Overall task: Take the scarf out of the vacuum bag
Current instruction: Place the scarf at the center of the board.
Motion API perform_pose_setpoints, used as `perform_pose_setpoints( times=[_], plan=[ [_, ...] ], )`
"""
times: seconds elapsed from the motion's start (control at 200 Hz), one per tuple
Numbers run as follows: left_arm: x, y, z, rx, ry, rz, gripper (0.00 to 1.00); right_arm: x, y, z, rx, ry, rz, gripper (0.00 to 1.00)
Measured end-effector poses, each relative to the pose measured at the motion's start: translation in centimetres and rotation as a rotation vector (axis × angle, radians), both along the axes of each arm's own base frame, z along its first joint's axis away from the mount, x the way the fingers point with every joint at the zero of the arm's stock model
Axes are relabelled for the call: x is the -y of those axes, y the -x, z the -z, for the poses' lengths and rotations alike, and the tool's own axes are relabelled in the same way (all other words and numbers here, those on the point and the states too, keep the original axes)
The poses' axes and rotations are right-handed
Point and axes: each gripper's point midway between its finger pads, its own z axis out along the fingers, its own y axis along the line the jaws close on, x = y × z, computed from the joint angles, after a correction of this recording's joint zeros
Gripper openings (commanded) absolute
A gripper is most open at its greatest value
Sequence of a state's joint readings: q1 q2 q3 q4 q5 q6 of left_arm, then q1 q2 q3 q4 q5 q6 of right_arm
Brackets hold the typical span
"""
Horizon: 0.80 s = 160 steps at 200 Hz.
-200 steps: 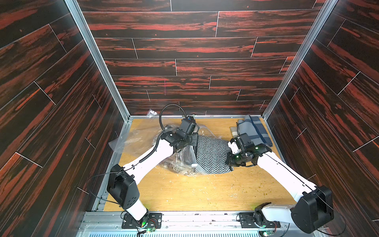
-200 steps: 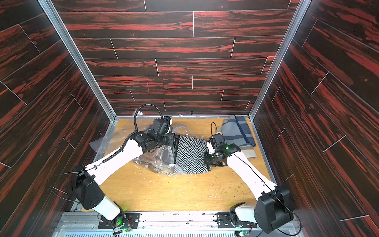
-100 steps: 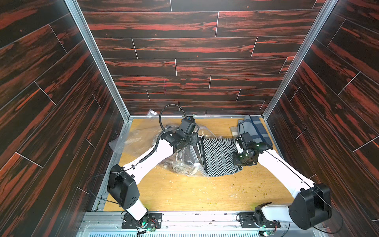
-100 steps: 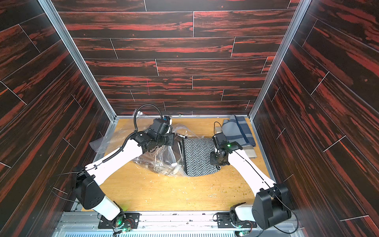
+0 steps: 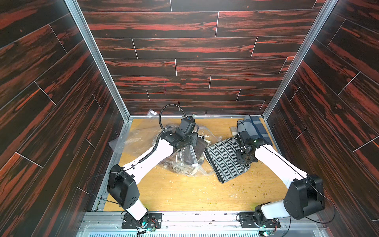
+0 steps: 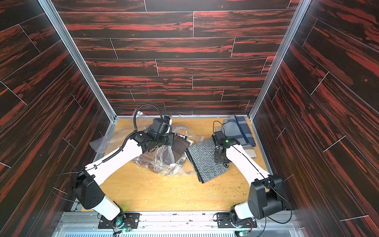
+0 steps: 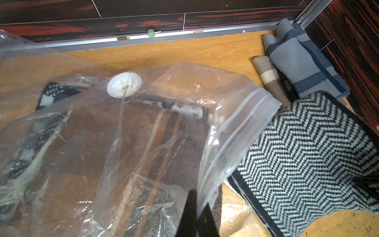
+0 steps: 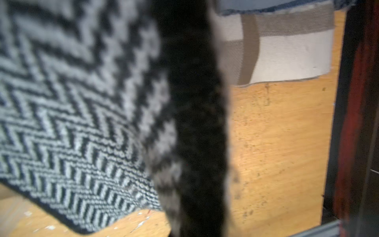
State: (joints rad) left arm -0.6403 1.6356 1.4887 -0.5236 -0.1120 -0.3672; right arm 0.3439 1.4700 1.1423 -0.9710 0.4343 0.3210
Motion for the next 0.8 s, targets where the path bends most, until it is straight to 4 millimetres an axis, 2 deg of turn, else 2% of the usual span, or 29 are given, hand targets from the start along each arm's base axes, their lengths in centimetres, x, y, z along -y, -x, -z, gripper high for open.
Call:
perform_pose_setpoints(
  times=[0.246,0.802],
  plan=[
    [-0.1,-0.1,-0.1,0.001,0.001,-0.004,0.0,0.4,-1.7,-0.5,0.009,0.044,0.005,0.0],
    [-0.5,-0.2,-0.1,0.002,-0.007,-0.013,0.0,1.1,-6.5,-4.8,0.086,0.157,0.006,0.0]
  ],
)
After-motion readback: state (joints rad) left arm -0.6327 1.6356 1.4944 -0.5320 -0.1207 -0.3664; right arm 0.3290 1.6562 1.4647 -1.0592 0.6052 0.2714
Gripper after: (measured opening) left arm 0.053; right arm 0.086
